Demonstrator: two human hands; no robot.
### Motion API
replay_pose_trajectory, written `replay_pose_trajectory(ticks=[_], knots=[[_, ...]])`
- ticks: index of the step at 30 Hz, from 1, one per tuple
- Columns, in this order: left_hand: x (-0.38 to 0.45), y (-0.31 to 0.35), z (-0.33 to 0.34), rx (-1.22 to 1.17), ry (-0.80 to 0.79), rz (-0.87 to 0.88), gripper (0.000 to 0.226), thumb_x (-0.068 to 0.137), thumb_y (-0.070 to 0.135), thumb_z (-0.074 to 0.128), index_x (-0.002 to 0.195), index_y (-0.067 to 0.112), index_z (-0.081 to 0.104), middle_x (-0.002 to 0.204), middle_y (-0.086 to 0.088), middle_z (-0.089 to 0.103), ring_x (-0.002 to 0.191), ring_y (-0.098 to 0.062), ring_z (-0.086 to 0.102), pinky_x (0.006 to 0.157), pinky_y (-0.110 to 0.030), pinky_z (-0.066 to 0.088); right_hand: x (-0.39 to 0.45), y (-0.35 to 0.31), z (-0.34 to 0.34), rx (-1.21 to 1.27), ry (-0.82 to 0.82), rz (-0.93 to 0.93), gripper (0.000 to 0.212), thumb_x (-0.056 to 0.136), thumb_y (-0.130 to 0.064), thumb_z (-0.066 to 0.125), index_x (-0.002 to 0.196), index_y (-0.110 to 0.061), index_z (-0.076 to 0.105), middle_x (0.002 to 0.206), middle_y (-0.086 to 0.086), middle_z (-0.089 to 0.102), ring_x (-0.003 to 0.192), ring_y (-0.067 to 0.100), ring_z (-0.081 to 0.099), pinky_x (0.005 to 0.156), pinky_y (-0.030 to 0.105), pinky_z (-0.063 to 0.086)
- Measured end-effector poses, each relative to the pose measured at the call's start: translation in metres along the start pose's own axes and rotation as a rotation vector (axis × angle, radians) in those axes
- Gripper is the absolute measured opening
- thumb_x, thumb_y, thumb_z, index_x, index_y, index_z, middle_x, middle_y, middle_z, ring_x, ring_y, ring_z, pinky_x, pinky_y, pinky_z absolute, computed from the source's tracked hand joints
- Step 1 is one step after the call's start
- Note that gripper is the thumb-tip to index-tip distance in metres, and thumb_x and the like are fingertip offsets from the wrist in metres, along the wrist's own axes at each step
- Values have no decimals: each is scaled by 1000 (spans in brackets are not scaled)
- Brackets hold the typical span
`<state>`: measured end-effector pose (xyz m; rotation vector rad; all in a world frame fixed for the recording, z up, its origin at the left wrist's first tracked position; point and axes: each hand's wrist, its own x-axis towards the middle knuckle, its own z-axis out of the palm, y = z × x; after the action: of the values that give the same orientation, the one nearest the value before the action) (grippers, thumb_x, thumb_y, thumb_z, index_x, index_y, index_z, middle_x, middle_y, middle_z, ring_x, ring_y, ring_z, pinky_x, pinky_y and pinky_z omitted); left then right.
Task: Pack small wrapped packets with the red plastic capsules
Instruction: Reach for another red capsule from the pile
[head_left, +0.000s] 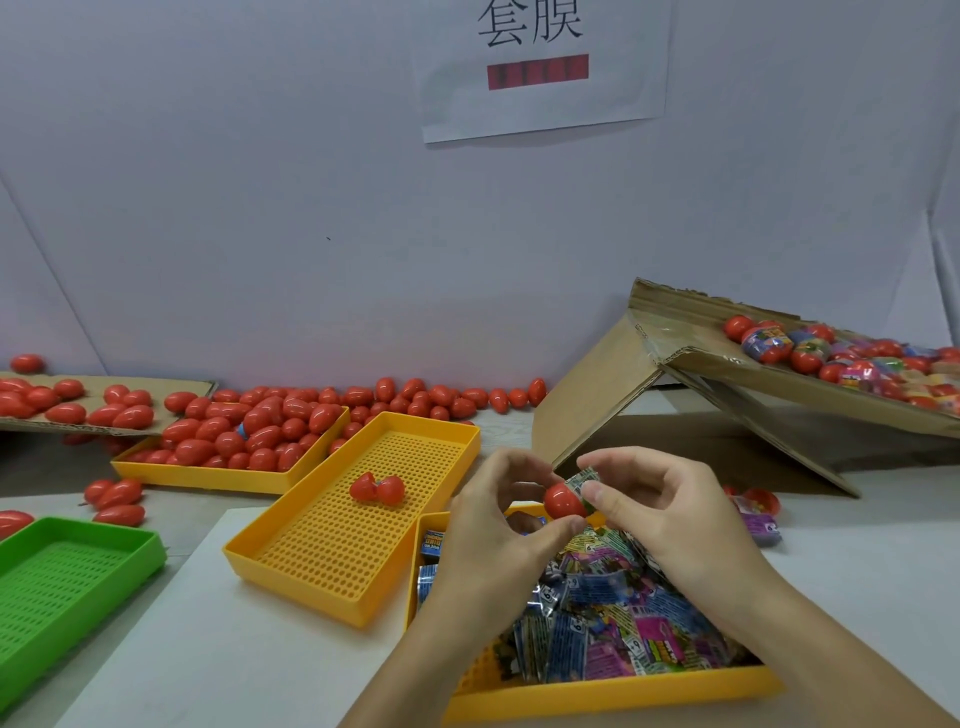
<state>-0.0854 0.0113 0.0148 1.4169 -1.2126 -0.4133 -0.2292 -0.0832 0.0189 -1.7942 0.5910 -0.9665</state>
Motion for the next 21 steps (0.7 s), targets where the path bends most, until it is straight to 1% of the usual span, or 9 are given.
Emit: replay_pose_trajectory(ticks=[2, 4, 7, 10, 13, 16, 19, 21], knots=[[0, 0, 0, 8, 0, 1, 36, 77, 12, 84, 102, 21, 60, 97, 12, 68, 96, -10, 68, 76, -43, 59, 0, -1, 0, -16, -2, -10, 30, 75, -39, 69, 103, -31, 74, 98, -16, 75, 97, 1, 69, 80, 20, 57], [-1, 1, 0, 15, -2, 8, 37, 77, 12, 84, 102, 21, 59, 97, 13, 68, 96, -9, 67, 75, -41, 58, 0, 0, 0, -38, -6, -17, 25, 78, -35, 71, 103, -32, 73, 98, -17, 75, 97, 0, 68, 80, 19, 56], [-1, 2, 0, 23, -7, 27, 36, 77, 11, 84, 101, 21, 59, 98, 16, 66, 96, -8, 66, 75, -37, 58, 1, 0, 0, -98, -26, -40, 19, 84, -25, 73, 102, -33, 72, 95, -21, 74, 95, -2, 67, 79, 11, 52], [-1, 2, 0, 14, -13, 36, 35, 78, 8, 83, 101, 20, 60, 97, 13, 66, 98, -10, 66, 76, -38, 58, 1, 0, -1, -139, -48, -55, 19, 86, -25, 72, 103, -34, 72, 95, -23, 73, 96, -3, 66, 79, 9, 50], [-1, 2, 0, -25, -23, 30, 33, 79, 6, 82, 101, 18, 60, 100, 8, 67, 95, -15, 69, 78, -38, 60, 1, 0, -3, -162, -68, -50, 22, 85, -29, 73, 105, -38, 71, 99, -23, 72, 98, -3, 66, 80, 13, 52], [-2, 2, 0, -38, -22, 29, 31, 79, 11, 82, 101, 18, 61, 103, 2, 67, 90, -20, 73, 79, -38, 62, 1, 1, -2, -182, -83, -37, 26, 84, -32, 74, 107, -42, 70, 104, -19, 72, 102, -4, 64, 84, 19, 54], [-2, 2, 0, -12, -26, 54, 30, 79, 15, 82, 101, 19, 62, 100, 7, 66, 90, -18, 72, 78, -37, 61, 1, 2, -1, -180, -72, -41, 27, 82, -34, 73, 108, -41, 70, 105, -17, 72, 102, -3, 64, 87, 21, 54], [-3, 2, 0, -58, -45, 60, 28, 82, 13, 81, 102, 18, 62, 100, 6, 66, 91, -19, 72, 79, -35, 61, 1, 1, -2, -167, -55, -47, 30, 77, -41, 72, 108, -39, 71, 103, -16, 73, 100, -1, 66, 87, 23, 55]])
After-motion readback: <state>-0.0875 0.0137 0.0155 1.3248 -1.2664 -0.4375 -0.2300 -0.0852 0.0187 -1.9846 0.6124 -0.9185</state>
